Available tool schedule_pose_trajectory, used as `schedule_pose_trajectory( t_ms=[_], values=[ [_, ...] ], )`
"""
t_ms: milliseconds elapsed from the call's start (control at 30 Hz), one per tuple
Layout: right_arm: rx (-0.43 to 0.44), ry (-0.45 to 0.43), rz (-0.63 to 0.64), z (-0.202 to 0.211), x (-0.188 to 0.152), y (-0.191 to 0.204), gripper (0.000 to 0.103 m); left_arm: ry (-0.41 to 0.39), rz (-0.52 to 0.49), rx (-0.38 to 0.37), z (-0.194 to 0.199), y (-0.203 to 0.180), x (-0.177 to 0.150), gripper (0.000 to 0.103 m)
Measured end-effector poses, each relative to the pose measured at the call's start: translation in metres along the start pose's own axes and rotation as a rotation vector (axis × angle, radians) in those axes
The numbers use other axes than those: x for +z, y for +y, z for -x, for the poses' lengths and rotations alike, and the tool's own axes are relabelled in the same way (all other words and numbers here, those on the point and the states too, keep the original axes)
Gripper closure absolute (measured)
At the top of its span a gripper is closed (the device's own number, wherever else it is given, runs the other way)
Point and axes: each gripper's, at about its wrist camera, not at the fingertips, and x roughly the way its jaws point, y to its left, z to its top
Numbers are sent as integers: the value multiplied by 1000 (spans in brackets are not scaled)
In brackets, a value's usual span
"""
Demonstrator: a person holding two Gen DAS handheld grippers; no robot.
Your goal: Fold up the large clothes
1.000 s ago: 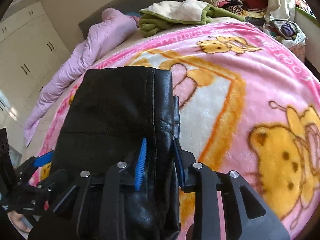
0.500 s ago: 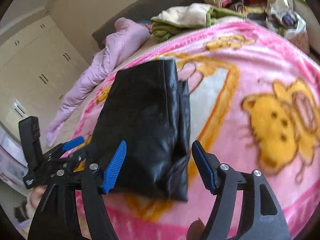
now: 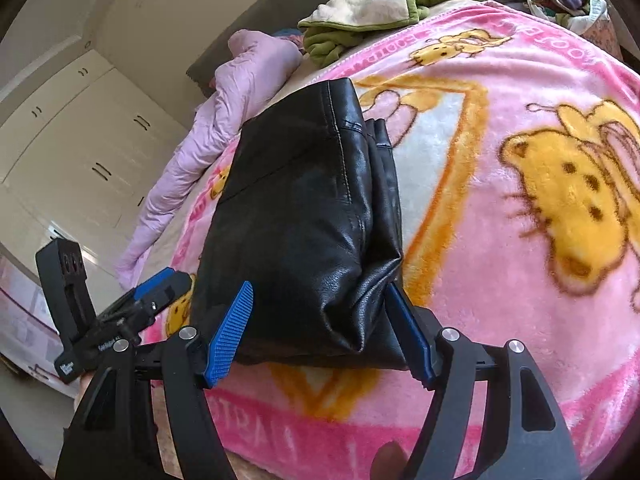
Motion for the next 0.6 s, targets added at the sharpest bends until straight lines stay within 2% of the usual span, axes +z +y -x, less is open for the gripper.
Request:
schedule_pose_trajectory(
  t_ms=[33,100,133,167,200,267,300,367,400,433,500,533,600],
  values=[
    [0,0,1,0,1,2,38,-2,-1,2,1,-1,-1,9],
    [-15,1,21,-2,1,8,62,-10,-3,5,4,-3,-2,9],
    [-24,1,37,-3,0,11,67,-13,-5,9,5,-3,-2,9],
    [-26,-1,57,-3,-1,17,76,-16,-3,12,7,-3,0,9],
    [-10,-3,72,-1,-2,25,79,-20,-1,10,9,-2,1,9],
    [34,-17,98,7,-6,39,80,-26,5,-4,10,-2,4,10],
    [23,-31,122,10,-7,43,80,-21,4,-5,8,-2,5,10],
    [-27,-49,150,12,-11,44,80,2,-2,-8,0,-3,5,17],
    [-47,-34,141,9,-14,38,80,24,-11,-10,-6,-5,3,28],
    [-69,-23,135,5,-16,31,80,47,-22,-13,-13,-7,0,33],
    [-128,-6,127,-5,-25,17,80,72,-50,-24,-24,-15,-9,34],
    [-144,0,130,-10,-30,11,79,66,-74,-6,-27,-19,-13,34],
    [-163,-5,110,-13,-36,1,70,52,-138,47,-29,-32,-20,33]
  ],
)
